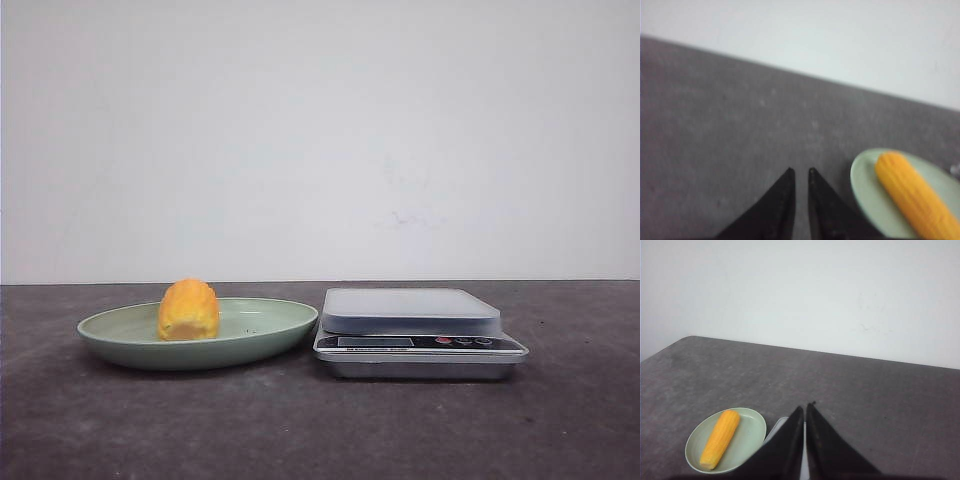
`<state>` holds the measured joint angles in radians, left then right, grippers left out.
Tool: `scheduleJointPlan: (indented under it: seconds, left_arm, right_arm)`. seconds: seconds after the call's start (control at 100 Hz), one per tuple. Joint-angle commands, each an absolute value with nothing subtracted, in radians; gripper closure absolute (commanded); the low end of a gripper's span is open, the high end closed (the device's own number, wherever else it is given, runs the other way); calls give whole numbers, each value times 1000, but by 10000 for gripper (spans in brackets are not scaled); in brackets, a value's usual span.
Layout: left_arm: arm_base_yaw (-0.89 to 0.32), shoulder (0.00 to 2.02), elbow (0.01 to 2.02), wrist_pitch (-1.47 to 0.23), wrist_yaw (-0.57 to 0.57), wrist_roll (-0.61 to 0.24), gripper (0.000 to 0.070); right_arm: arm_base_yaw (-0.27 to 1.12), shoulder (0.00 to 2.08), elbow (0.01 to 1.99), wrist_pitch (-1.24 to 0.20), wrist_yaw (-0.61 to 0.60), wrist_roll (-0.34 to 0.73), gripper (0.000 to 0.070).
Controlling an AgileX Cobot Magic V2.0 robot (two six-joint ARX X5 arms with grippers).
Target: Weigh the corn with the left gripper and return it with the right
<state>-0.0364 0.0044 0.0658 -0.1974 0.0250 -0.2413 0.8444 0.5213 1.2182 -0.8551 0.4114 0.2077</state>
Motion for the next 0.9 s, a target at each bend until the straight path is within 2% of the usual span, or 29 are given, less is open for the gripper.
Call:
scheduleJointPlan:
  seconds: [0.0,0.89]
  left_arm:
    - [-33,3,52,-186,35,-225,700]
    - [-17,3,14,-186,34,-199,700]
  right_arm:
    - [855,525,1230,-845,409,217,700]
    - [855,525,1230,-845,409,217,700]
